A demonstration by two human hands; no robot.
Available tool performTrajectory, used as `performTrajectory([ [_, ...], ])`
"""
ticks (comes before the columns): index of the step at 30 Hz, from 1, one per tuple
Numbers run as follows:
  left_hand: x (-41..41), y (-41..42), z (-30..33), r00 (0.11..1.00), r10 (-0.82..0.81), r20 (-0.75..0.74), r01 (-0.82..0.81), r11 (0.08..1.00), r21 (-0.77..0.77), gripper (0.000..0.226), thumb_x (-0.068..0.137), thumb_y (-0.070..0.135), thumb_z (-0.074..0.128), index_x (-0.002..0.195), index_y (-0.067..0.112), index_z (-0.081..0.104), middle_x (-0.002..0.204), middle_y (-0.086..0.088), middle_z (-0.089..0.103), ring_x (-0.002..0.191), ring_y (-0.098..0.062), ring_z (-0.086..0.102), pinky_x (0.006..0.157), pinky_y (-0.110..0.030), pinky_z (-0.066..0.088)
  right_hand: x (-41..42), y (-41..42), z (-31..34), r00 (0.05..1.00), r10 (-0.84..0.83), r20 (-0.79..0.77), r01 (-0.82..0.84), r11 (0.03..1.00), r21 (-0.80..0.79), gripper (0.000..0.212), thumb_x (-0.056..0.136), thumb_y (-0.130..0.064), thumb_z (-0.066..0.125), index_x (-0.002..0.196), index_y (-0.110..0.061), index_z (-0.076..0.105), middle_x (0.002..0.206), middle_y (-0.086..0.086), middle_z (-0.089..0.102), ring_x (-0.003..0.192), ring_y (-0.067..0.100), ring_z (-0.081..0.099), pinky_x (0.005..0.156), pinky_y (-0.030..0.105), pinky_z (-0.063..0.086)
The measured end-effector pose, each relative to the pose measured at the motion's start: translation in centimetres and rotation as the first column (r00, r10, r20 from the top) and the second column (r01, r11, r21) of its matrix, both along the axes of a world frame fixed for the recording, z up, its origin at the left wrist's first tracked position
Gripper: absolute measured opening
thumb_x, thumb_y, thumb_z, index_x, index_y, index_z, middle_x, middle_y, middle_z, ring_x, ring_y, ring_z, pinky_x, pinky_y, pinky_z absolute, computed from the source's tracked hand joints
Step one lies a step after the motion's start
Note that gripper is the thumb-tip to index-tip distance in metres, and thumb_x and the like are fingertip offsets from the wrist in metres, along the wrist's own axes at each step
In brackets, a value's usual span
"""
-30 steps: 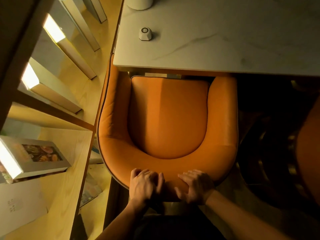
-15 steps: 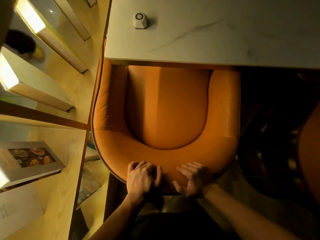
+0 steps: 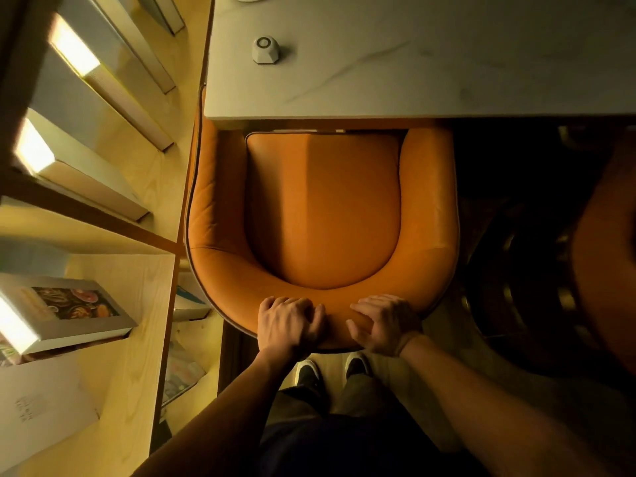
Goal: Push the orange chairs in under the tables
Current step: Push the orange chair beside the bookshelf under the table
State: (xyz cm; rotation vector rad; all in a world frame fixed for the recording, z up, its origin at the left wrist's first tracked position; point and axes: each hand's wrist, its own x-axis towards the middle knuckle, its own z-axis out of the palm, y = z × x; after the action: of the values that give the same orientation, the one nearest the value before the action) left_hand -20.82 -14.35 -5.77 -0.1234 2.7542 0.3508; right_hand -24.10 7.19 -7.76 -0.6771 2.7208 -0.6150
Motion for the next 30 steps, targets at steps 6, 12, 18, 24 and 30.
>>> performTrajectory([
  [6,0.9,-0.8,0.5,0.984,-0.176,-0.004,0.176,0.982,0.068,0.057,0.098,0.054,0.012,0.101,0.031,0.064,0.109,0.011,0.066,0.108,-0.013,0.055,0.100,-0.038,0.028,2.0,-0.7,1.1,0.992,-0.124,-0.008,0.124,0.989,0.083,0.049,0.089,-0.054,0.033,0.105,-0.024,0.068,0.107,-0.002,0.068,0.103,0.021,0.058,0.098,0.040,0.036],
  [12,3.6,-0.7,1.4,0.990,-0.136,-0.047,0.140,0.984,0.108,0.058,0.098,0.053,0.011,0.133,0.024,0.047,0.141,0.002,0.048,0.136,-0.019,0.033,0.117,-0.044,0.010,4.8,-1.9,1.6,0.961,-0.275,0.004,0.270,0.948,0.170,0.060,0.095,-0.052,0.017,0.123,-0.020,0.059,0.129,0.007,0.058,0.130,0.030,0.039,0.114,0.050,0.018],
  [18,4.6,-1.3,1.1,0.986,-0.153,-0.061,0.160,0.978,0.134,0.068,0.094,0.059,0.009,0.144,0.021,0.038,0.150,0.000,0.039,0.143,-0.020,0.022,0.119,-0.045,0.006,6.8,-1.4,2.6,0.958,-0.279,0.070,0.265,0.950,0.166,0.075,0.089,-0.057,0.001,0.149,-0.022,0.031,0.157,0.005,0.027,0.147,0.023,0.010,0.118,0.041,-0.006],
  [24,5.6,-1.4,1.6,0.991,-0.103,-0.091,0.118,0.976,0.181,0.062,0.095,0.054,0.015,0.141,0.022,0.042,0.148,0.003,0.041,0.142,-0.018,0.024,0.119,-0.046,0.010,7.8,0.3,3.4,0.964,-0.240,0.118,0.226,0.967,0.120,0.071,0.087,-0.055,0.006,0.149,-0.028,0.028,0.159,0.001,0.021,0.147,0.020,0.008,0.115,0.032,-0.006],
  [30,4.0,0.3,3.2,0.981,-0.038,-0.192,0.110,0.918,0.381,0.026,0.096,0.033,0.047,0.106,0.026,0.070,0.106,0.010,0.071,0.098,-0.013,0.063,0.088,-0.039,0.046,8.1,2.8,5.0,0.926,-0.346,0.151,0.350,0.937,-0.002,0.064,0.090,-0.049,0.018,0.130,-0.020,0.059,0.145,0.005,0.047,0.140,0.023,0.031,0.112,0.030,0.013],
])
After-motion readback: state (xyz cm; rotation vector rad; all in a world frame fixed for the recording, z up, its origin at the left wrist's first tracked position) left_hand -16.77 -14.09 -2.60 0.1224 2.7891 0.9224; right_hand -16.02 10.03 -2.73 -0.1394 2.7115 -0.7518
